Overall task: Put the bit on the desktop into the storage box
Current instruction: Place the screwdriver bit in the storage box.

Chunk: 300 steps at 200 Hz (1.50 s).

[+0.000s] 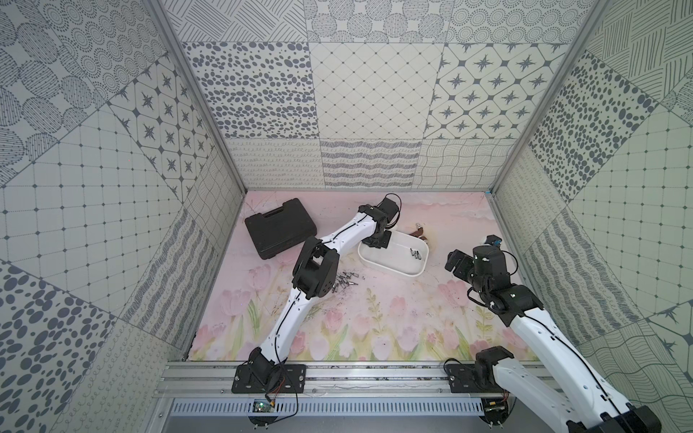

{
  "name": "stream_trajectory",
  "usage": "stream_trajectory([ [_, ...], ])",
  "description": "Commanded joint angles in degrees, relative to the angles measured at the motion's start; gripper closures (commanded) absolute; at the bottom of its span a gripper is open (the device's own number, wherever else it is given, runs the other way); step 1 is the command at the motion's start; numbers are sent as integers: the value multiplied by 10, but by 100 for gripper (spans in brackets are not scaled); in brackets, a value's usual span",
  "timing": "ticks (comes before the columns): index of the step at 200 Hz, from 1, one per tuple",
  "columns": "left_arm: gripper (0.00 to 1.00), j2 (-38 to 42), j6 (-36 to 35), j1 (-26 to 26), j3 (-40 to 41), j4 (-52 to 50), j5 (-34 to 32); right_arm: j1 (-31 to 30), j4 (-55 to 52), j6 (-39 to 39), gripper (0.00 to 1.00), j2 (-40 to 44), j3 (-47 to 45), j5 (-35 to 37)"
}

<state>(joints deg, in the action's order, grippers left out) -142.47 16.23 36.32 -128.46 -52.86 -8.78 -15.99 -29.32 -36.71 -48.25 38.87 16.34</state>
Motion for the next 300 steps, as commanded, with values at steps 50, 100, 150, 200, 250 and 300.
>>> stream_trajectory([
  [50,91,-21,-11,2,-20,-7,-22,3,16,0,3,3,2,11],
  [100,89,-20,-13,1,-20,-11,-28,3,16,2,3,1,6,12],
  [150,86,-20,-16,1,-20,-11,-25,3,16,1,3,-7,13,8],
  [200,73,-4,-16,1,-18,-11,-27,3,16,1,3,-5,12,7],
  [250,52,42,-14,2,2,-7,-25,3,16,1,3,13,2,9],
  [300,31,116,-8,1,53,16,-1,3,16,0,3,33,-9,13],
])
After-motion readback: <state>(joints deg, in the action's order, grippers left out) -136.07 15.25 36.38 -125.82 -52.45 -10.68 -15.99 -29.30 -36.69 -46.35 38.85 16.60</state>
